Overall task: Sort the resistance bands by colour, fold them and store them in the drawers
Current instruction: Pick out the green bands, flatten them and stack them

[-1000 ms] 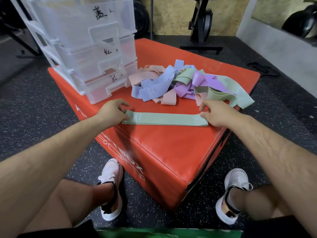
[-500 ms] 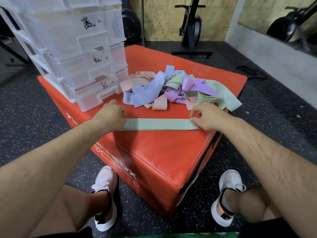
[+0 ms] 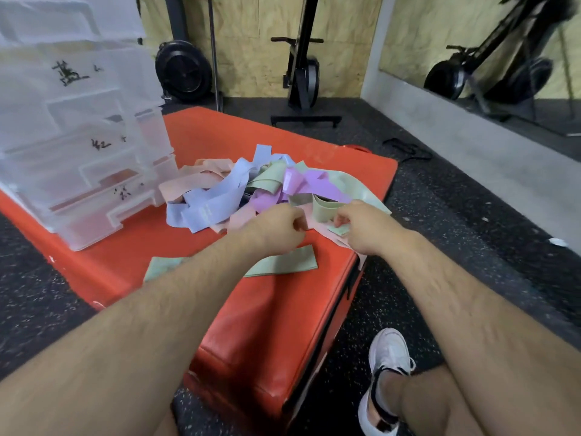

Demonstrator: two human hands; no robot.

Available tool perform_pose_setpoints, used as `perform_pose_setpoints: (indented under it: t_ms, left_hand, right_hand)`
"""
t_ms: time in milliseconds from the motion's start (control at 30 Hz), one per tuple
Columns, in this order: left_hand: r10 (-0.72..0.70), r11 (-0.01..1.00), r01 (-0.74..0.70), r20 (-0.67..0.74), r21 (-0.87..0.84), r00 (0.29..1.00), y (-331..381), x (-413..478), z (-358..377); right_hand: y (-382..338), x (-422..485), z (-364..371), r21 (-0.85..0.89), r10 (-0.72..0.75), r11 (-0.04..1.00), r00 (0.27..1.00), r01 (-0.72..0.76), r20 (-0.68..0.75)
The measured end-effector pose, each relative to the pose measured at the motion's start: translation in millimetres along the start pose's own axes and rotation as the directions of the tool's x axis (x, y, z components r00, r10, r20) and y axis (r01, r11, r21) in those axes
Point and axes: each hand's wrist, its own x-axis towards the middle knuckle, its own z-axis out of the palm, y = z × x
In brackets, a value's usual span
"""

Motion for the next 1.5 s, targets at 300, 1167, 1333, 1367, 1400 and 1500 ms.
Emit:
perform_pose_setpoints:
  t_ms: [300,1167,1333,1367,1400,1500]
  left_hand:
    - [0.03,0.994,-0.029,0.013,-0.103,0.999,21.9,18.1,20.3]
    - [-0.341,0.814,0.186,-0.193,-0.551,0.92,-65.9,-66.1,-87.8]
    - [-0.404,0.808,0.24,-0.208,-0.538,0.891,-93.5,-86.0,-101.4]
    - [-0.412,0.8,0.247,-0.203,-0.547,0.888,-98.8,-89.6,-103.4]
    - [-0.415,0.796,0.25,-0.197,-0.551,0.888,-103.7,-93.3,-105.0]
    - [-0.421,0.785,0.246,-0.197,-0.569,0.886,-114.4,-102.8,-107.9]
  right_hand:
    - [3.3,5.0,16.4,-0.077,0.06,0.995,0.997,-0.063,-0.051]
    - [-88.9,34.0,3.0,0.291,-0.154,0.941,0.984,0.174,-0.093]
    - [-90.8,46.3,8.3,0.113,-0.103,0.987,0.991,0.112,-0.082]
    - [-90.1,46.3,9.0,0.095,-0.094,0.99,0.993,0.101,-0.068]
    - [-89.4,45.6,9.6,0.082,-0.092,0.992,0.994,0.097,-0.062]
    - [-90.6,45.1,13.2,0.109,-0.092,0.989,0.99,0.103,-0.104]
